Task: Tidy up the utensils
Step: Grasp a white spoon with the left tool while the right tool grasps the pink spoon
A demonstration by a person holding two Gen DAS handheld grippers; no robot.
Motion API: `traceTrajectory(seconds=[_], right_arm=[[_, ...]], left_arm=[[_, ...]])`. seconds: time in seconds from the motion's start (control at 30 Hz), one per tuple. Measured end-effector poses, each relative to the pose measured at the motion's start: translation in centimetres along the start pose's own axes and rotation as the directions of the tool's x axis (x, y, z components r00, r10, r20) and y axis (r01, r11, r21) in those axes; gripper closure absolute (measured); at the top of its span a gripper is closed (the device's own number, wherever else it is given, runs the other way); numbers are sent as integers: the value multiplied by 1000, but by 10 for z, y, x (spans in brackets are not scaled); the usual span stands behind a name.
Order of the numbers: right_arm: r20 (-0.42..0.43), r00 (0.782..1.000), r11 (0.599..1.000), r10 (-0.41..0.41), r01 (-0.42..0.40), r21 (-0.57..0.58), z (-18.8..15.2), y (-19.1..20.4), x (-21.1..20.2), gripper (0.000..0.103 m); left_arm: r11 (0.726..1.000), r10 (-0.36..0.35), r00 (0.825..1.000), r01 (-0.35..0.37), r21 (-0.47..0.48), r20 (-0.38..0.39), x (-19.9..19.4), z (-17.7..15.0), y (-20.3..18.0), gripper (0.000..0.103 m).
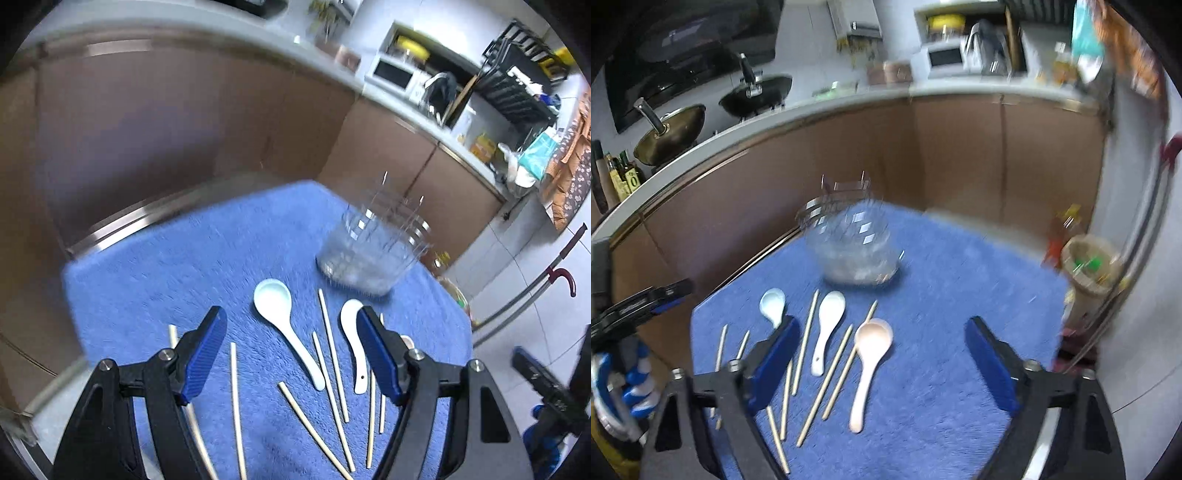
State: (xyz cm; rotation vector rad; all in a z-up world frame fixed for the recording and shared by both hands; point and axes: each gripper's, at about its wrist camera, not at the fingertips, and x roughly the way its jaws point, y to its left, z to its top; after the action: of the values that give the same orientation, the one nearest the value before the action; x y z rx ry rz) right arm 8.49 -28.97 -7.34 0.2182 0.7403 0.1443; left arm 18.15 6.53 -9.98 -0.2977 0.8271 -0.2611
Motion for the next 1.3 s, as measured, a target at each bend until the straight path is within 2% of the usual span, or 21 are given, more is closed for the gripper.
traceTrajectory(seconds=[0.03,0.07,0.13,0.3,0.37,0.57,0.67,0.8,0.87,0.9,0.97,1.03,1.17,1.3], right_arm=[[-36,999,999,39,-39,12,-1,-6,13,37],[-71,995,997,76,-74,30,-2,-12,25,42],[-141,977,986,158,-150,67,-4,-23,52,55],[-271,928,966,257,-241,91,-9,-35,109,68],[-295,918,964,267,-250,95,-9,-38,123,69],[-354,893,960,278,-269,77,-6,-44,162,74],[-392,879,960,271,-275,47,-5,-40,171,79],[-436,866,963,245,-268,8,-4,-38,183,92],[-456,859,964,231,-266,-12,-5,-34,190,93],[-463,857,963,228,-267,-21,-6,-33,192,93],[-471,854,962,223,-271,-36,-5,-31,195,94],[-471,857,962,210,-268,-58,-4,-26,191,95],[-453,876,965,164,-238,-113,-1,-14,182,95],[-407,902,964,140,-218,-152,-4,-7,163,95]], left_arm=[[1000,-2,1000,2,-2,-21,10,2,2,33],[1000,-4,999,4,0,-40,21,3,4,33],[1000,-11,997,12,13,-80,44,6,9,33],[1000,-8,987,11,16,-159,86,15,17,35],[1000,-12,981,14,10,-191,104,18,22,39],[999,35,971,-26,42,-237,133,21,26,40],[998,48,968,-36,53,-246,141,22,26,40],[996,72,965,-55,73,-251,151,24,23,41],[996,69,961,-50,75,-266,158,25,22,62],[996,69,958,-50,75,-278,162,25,22,68],[996,68,950,-47,75,-305,170,24,20,85],[995,86,942,-61,85,-325,178,22,18,91],[994,90,949,-66,88,-302,173,20,12,95],[993,79,964,-56,99,-253,151,19,5,96]])
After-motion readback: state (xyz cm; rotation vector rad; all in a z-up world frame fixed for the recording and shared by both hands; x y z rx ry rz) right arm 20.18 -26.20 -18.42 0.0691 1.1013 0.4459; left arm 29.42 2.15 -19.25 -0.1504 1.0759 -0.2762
